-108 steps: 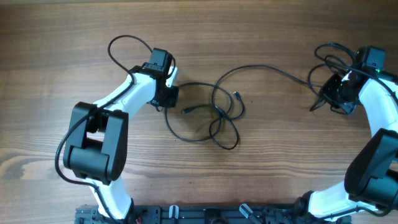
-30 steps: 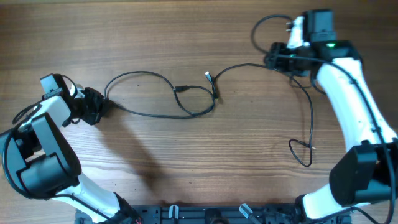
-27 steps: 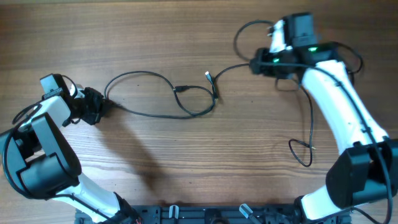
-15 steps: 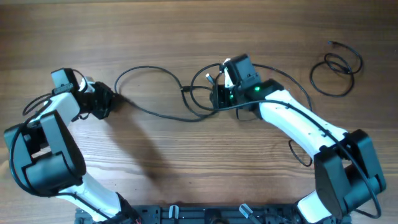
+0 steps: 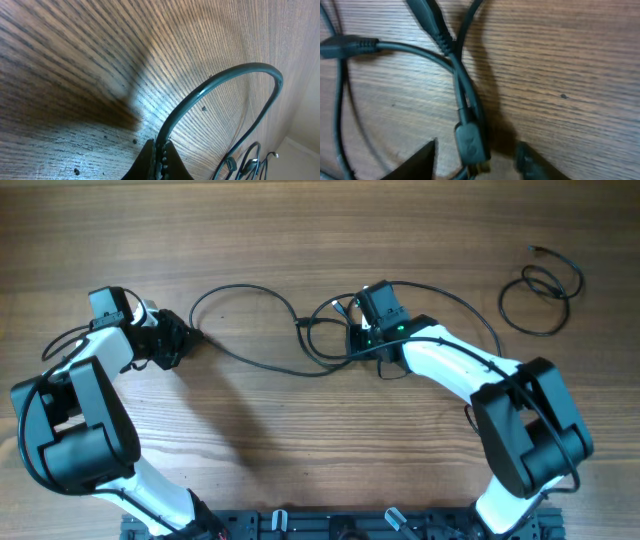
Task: Untangle cables
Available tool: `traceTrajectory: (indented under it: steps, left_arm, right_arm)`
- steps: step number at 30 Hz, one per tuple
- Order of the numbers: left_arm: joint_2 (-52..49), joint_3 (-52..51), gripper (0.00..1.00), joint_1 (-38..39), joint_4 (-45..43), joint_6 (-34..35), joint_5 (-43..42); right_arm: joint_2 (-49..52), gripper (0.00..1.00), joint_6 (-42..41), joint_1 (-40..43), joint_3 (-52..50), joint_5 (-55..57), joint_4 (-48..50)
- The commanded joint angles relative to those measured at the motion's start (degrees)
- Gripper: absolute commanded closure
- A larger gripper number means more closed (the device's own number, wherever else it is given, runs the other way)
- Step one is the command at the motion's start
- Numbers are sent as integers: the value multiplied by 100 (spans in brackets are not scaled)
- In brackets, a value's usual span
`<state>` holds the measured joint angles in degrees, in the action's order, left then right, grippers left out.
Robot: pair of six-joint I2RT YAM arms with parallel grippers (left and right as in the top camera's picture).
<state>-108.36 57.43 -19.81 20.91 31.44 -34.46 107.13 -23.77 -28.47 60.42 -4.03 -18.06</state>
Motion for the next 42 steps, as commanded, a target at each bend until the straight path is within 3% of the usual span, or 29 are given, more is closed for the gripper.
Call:
traceTrajectory:
  steps: [1,3,4,8,11,13,15,22,26,28,30,31,34,36,37,41,42]
  left_arm:
    - [-28,-48,96,15,-22,31,-107]
    - [-28,-48,96,15,-22,31,-107]
    - [-28,-48,96,15,-22,31,-107]
    - [-28,-48,96,15,-20,31,-107]
    - [-28,-48,96,15,-20,31,-59]
    - [-28,-48,96,15,-20,31,-42]
    - [-28,-48,96,15,-20,31,-42]
    - [-28,-48,96,4,48,37,391]
    - [-28,-48,96,7,28,39,382]
    - [-28,-48,96,11,2,57,293]
    - [-28,-48,96,11,-52,57,120]
    - [-28,-48,96,11,-59,55,101]
    - [-28,-48,96,11,-59,55,83]
    - [-28,-48,96,11,-57,55,81]
    - [-28,-48,96,11,-57,57,81]
    - [-28,-48,92,11,-59,55,17]
    - [-28,-48,92,11,-59,57,15]
  right_arm:
    - [85,73,-44,15,37,-26,199]
    - [-2,93,-166,26,236,-142,240]
    - [-44,96,-258,42,367,-225,249]
    - [-48,96,-444,87,461,-214,584]
    - [-48,95,-1014,378,461,-199,966]
    - [-48,96,-1891,839,461,-321,1047]
    - [-48,96,-2133,1294,461,-1062,1220]
    - [-48,96,-2120,3453,459,-3342,1338]
    - [-48,96,-1305,4207,455,-3171,354]
    - [-48,95,-590,4312,455,-2310,-367]
    - [-48,86,-297,4312,455,-1593,-640]
    - [-52,70,-273,4343,496,-1327,-852]
    - [-52,52,-166,4489,1069,-1069,-1587]
    - [-52,20,280,4538,1976,-435,-2684]
    - [-52,14,549,4531,2350,-341,-3182]
    - [-63,14,1051,4374,3073,-973,-5027]
    - [-63,20,1209,4293,3014,-1344,-5442]
